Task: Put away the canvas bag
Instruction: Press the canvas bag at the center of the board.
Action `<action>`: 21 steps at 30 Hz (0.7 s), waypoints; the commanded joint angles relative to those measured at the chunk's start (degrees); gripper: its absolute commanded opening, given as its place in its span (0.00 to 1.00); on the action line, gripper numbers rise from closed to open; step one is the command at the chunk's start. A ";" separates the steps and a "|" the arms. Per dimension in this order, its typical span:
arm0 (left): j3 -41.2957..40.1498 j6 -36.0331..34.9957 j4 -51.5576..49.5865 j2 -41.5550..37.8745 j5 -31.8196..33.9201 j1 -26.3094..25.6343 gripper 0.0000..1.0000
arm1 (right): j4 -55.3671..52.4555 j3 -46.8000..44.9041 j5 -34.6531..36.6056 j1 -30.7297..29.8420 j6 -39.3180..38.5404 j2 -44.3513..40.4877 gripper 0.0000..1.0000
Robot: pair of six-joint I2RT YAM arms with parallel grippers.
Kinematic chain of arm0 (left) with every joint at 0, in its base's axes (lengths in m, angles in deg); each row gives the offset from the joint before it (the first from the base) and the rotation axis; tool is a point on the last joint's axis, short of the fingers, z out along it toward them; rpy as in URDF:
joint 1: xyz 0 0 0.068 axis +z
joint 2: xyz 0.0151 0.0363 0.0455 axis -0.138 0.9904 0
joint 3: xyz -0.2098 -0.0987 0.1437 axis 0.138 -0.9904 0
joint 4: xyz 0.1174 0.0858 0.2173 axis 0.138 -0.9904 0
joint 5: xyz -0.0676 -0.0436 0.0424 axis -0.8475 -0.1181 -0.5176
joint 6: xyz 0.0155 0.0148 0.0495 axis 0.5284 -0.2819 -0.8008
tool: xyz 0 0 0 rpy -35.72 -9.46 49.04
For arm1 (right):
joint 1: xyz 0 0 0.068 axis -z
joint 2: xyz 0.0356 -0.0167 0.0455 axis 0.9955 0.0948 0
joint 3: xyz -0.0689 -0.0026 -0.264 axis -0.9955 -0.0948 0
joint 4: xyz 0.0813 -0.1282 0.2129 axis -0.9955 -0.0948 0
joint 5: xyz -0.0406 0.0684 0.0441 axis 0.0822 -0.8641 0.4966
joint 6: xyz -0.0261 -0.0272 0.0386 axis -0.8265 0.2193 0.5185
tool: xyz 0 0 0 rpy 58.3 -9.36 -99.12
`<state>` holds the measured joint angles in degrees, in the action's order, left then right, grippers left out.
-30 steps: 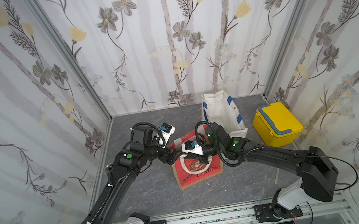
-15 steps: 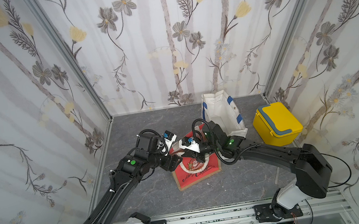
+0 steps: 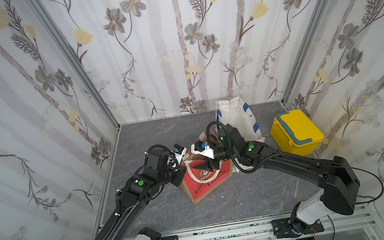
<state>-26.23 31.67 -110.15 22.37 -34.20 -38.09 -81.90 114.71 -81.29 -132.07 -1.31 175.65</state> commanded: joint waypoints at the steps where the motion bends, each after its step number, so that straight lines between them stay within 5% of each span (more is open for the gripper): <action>1: -0.99 -5.48 4.35 -2.59 -3.06 0.14 0.00 | -9.37 4.20 5.23 0.01 -5.32 -0.06 0.90; 13: -0.55 -12.95 3.17 -1.04 -11.30 2.47 0.00 | -30.48 20.32 2.22 0.02 -15.49 11.14 0.99; 18: -1.42 -13.00 4.69 -2.79 -10.66 3.25 0.00 | -29.51 19.58 6.61 0.04 -16.84 11.17 0.93; 21: -2.75 -12.52 5.88 -4.89 -10.59 4.38 0.00 | -28.90 18.28 8.51 -0.03 -17.17 10.80 0.81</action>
<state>-28.43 22.16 -111.24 18.86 -43.08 -34.44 -106.93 134.03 -76.13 -131.83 -15.29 186.58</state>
